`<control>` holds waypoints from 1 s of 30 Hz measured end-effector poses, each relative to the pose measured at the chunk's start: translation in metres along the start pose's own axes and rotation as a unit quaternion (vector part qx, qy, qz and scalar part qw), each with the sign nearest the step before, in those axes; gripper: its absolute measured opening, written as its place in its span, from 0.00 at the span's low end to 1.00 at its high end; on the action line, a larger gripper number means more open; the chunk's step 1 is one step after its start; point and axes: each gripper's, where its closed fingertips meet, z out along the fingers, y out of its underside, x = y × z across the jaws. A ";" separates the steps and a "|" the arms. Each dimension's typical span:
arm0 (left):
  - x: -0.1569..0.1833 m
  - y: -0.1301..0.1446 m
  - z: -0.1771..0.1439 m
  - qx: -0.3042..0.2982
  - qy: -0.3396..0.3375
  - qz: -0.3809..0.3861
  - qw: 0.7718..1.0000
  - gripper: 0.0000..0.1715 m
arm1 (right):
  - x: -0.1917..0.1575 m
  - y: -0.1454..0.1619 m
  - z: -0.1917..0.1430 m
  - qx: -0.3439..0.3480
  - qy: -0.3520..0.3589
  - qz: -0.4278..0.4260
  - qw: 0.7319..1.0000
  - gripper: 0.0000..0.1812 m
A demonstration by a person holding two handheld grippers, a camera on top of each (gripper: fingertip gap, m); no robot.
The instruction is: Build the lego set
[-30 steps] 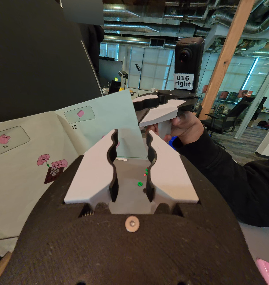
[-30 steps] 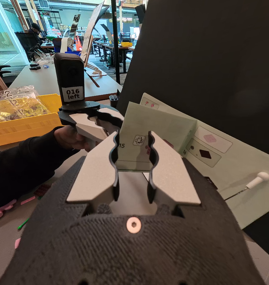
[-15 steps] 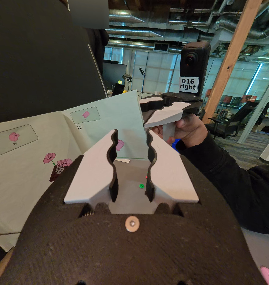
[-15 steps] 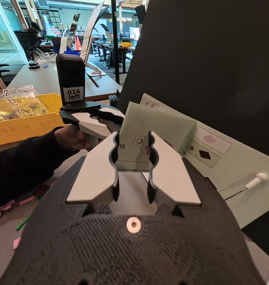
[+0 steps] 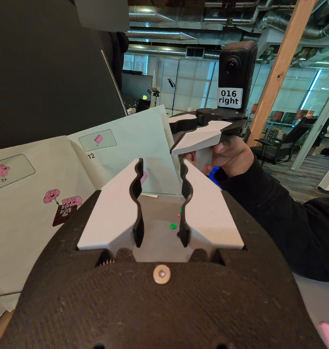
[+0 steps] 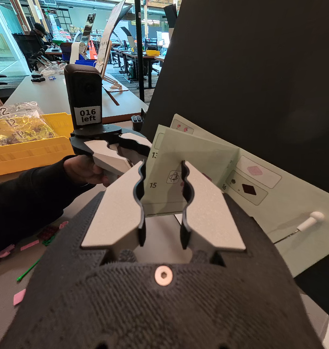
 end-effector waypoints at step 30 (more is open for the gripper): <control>-0.074 -0.001 -0.052 -0.059 -0.198 0.032 0.978 0.00 | 0.036 -0.031 -0.046 0.043 0.157 -0.100 0.982 0.12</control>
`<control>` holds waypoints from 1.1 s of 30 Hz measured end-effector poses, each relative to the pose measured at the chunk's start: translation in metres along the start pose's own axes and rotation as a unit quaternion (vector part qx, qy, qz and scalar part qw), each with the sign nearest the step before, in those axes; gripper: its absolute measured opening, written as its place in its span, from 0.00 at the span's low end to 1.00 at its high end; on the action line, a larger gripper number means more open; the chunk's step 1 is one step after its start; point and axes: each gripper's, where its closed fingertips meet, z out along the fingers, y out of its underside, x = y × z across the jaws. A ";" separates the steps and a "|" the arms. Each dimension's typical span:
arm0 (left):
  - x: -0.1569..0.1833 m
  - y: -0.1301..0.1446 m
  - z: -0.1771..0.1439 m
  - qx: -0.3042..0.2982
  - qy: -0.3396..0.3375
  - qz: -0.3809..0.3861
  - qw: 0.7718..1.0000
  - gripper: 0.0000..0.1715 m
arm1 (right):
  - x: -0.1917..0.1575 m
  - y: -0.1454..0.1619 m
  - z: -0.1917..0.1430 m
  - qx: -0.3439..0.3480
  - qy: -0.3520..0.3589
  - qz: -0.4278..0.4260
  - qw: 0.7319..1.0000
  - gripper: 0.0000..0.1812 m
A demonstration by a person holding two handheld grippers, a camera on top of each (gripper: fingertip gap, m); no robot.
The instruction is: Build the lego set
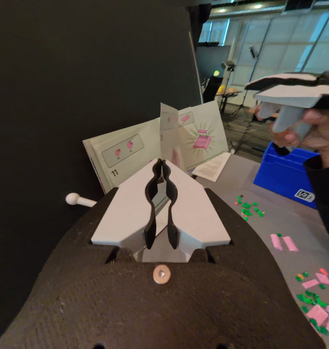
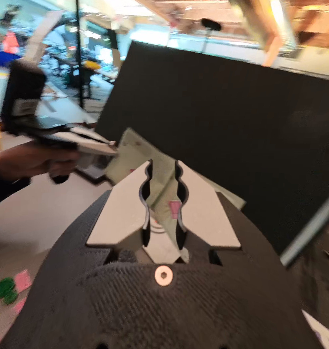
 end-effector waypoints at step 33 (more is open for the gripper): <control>-0.053 0.024 -0.028 -0.117 -0.139 0.009 0.983 0.08 | -0.043 0.093 0.101 -0.153 0.041 -0.146 0.977 0.02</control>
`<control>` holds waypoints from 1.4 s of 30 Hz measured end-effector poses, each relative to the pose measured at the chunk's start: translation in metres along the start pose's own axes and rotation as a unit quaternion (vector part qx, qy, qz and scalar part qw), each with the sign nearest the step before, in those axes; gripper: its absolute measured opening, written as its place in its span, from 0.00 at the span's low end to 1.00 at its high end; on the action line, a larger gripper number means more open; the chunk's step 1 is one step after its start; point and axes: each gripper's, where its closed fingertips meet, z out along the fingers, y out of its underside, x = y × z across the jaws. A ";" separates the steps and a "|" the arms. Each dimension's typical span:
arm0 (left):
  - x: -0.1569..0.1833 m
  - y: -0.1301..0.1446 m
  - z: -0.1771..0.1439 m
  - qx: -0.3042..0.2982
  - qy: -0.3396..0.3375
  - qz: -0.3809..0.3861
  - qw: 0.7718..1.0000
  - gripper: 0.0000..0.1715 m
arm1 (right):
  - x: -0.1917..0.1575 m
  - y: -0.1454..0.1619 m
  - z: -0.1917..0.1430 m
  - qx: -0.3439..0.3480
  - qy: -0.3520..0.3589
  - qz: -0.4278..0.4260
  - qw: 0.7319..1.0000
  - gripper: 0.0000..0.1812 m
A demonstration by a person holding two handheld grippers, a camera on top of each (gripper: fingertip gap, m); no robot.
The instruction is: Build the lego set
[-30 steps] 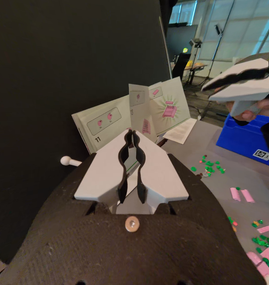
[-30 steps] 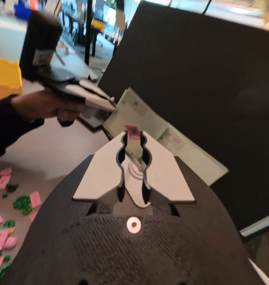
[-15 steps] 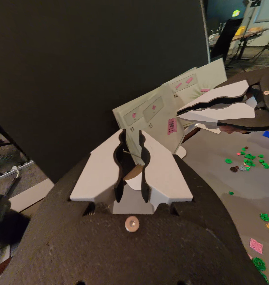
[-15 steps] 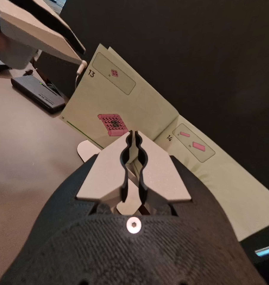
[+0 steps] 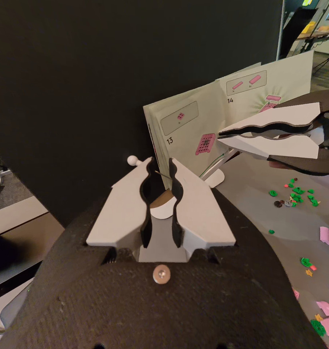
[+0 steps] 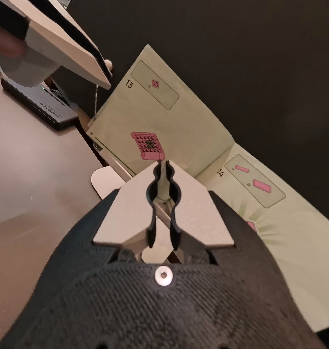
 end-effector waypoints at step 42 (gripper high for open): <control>-0.017 0.011 -0.002 -0.017 -0.013 0.003 1.000 0.05 | 0.008 -0.003 0.022 0.035 0.089 0.013 0.995 0.00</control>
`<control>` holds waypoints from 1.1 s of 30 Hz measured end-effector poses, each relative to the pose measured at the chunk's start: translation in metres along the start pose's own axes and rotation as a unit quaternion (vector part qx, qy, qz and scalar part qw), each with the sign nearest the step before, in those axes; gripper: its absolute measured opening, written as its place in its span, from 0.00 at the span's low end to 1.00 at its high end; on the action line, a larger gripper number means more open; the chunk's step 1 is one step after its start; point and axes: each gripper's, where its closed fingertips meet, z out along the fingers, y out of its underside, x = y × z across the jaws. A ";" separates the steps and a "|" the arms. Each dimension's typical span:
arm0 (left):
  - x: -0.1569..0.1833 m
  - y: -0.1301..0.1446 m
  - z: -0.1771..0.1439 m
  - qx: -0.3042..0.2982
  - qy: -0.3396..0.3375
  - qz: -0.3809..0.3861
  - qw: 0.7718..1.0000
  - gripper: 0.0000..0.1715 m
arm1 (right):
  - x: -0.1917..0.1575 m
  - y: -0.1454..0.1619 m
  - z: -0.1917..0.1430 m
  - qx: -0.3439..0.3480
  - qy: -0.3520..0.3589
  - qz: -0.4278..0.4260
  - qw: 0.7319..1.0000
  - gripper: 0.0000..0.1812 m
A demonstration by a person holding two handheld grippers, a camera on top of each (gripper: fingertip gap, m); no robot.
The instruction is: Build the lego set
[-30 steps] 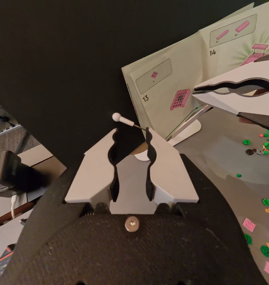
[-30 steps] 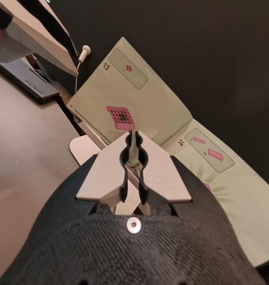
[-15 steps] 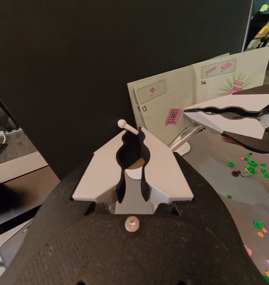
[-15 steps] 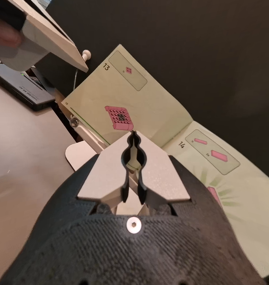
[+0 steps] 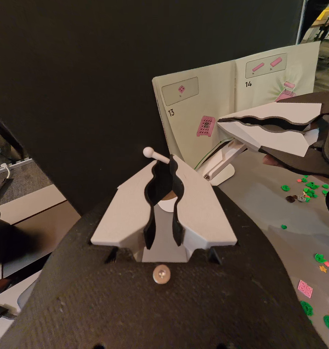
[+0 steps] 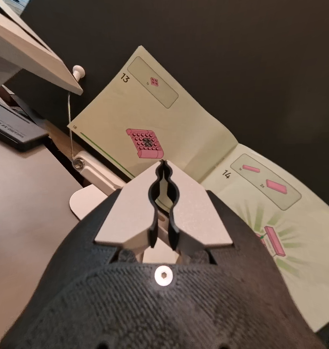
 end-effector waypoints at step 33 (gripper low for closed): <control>0.012 -0.013 -0.004 0.041 0.033 0.009 0.999 0.07 | -0.021 0.002 -0.001 -0.012 -0.020 -0.100 0.995 0.00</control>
